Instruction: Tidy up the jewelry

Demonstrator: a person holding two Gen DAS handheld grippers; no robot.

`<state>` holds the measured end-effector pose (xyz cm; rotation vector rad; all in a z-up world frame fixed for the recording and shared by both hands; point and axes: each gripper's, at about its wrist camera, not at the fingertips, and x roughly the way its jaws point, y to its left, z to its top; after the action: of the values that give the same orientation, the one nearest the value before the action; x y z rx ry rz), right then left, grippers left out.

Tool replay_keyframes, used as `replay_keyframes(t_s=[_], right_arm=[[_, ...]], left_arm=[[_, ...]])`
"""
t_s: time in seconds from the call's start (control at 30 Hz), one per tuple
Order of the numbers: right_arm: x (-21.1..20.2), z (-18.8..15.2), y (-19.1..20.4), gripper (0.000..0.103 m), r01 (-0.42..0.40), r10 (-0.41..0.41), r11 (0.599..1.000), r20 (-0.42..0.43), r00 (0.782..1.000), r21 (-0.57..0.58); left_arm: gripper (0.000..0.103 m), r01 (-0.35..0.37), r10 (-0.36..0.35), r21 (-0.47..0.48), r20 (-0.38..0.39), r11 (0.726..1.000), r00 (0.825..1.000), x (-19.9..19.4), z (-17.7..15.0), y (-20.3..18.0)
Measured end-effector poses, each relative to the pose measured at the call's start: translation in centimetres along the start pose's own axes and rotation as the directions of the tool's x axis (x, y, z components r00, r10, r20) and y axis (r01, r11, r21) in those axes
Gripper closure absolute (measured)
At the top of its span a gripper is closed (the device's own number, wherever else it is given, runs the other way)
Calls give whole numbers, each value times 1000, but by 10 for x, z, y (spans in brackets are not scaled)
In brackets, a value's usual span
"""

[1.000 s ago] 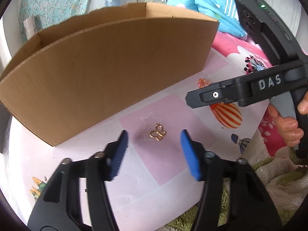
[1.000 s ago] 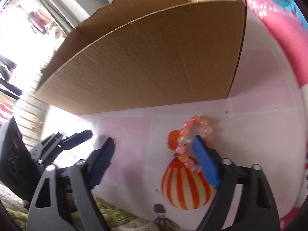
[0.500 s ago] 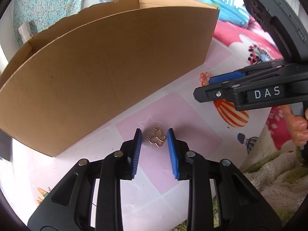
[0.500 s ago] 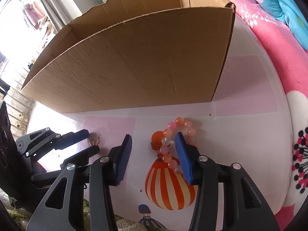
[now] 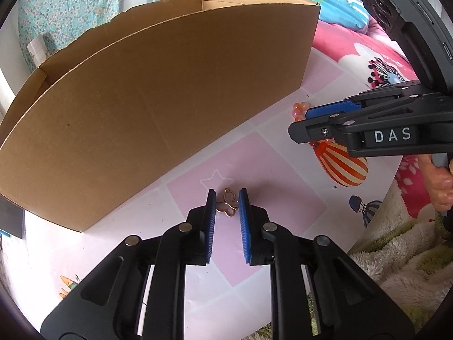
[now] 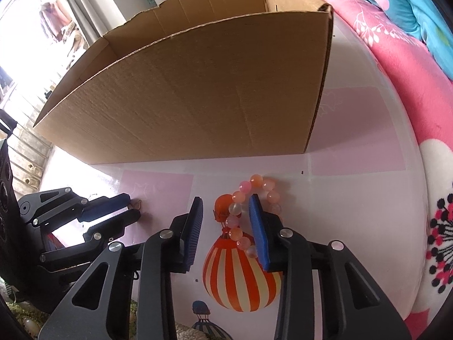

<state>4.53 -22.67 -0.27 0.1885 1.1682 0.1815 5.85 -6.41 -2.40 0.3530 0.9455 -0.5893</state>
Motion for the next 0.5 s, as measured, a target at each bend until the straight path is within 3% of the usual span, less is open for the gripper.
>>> replay_keyframes(t_s=[0.23, 0.5], right_arm=[[1, 0, 7, 73, 33, -33, 998, -9, 999, -55], [9, 5, 25, 93, 140, -142, 978, -5, 990, -155]], left_arm=[[88, -4, 5, -29, 9, 1000, 1000, -1, 3, 1], [88, 2, 1, -59, 60, 998, 998, -15, 2, 12]])
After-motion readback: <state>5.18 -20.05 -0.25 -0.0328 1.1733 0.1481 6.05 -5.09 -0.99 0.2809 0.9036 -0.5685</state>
